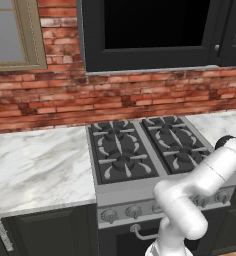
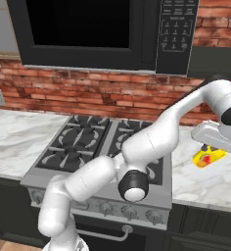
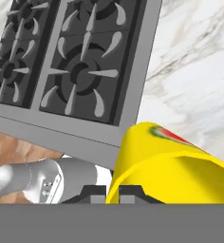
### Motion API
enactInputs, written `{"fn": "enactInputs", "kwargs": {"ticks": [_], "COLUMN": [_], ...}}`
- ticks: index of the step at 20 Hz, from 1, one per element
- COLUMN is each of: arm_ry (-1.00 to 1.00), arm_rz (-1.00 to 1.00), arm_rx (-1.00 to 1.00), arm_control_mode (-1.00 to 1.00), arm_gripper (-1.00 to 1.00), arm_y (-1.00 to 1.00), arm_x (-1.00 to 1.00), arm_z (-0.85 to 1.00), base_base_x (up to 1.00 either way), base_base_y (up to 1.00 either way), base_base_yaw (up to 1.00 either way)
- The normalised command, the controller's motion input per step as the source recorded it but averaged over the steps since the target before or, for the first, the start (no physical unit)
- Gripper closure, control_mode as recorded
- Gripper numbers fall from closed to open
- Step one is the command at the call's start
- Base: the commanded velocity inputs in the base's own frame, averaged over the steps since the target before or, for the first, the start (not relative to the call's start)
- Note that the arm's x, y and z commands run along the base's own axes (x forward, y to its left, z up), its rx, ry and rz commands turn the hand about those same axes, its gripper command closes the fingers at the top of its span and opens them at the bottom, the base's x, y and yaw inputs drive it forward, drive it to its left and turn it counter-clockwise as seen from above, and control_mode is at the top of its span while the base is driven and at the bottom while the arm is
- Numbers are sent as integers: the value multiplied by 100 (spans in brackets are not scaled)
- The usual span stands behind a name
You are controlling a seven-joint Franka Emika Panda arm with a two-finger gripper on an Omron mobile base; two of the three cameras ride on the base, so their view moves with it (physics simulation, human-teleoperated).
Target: Pick the cup and bowl from the counter and place them on the counter next to the sink.
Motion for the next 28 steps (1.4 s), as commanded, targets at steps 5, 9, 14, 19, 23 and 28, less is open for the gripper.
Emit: {"fn": "enactInputs", "kwargs": {"ticks": [5, 9, 14, 19, 23, 28], "arm_ry": [-26, -31, -32, -22, -7, 3], "arm_rz": [5, 7, 5, 4, 1, 0], "arm_rx": [-11, -16, -22, -26, -28, -29], "arm_control_mode": [-100, -100, -100, -100, -100, -100], "arm_gripper": [100, 100, 100, 100, 100, 100], "arm_y": [100, 100, 100, 100, 100, 98], "arm_x": [-100, -87, -76, -66, -42, -1], "arm_z": [1, -11, 0, 2, 6, 41], "base_base_x": [0, 0, 0, 0, 0, 0], "base_base_y": [0, 0, 0, 0, 0, 0], "base_base_yaw": [0, 0, 0, 0, 0, 0]}}
